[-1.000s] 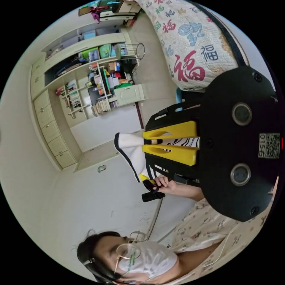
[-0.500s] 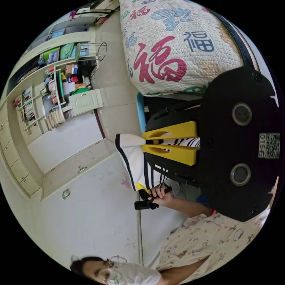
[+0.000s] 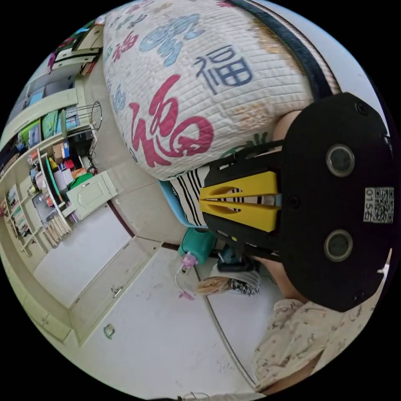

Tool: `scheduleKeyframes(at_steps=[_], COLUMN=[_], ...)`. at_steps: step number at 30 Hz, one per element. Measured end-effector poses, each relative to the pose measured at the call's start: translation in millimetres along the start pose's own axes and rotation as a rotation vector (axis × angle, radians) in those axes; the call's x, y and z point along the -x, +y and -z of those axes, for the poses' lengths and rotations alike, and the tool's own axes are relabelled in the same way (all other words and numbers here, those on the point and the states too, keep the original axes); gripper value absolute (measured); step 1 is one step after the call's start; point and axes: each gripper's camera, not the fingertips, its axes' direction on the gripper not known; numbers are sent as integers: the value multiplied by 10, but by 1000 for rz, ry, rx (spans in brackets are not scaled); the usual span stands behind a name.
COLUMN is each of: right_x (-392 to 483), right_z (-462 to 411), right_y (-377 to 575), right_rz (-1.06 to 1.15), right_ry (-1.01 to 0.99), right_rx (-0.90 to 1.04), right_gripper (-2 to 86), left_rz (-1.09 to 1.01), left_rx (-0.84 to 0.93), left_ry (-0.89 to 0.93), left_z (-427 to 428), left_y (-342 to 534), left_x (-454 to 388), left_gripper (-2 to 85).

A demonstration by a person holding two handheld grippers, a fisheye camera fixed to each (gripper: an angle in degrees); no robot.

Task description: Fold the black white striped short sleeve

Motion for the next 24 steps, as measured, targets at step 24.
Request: scheduleKeyframes(at_steps=[24], right_x=[2892], right_z=[2853], right_y=[1235], right_rz=[-145], right_ry=[903], right_rx=[-1036], right_gripper=[-5], left_rz=[-73], left_rx=[194], left_ry=[-326], left_z=[-828], left_y=[-291], left_x=[-1232], left_gripper=[61])
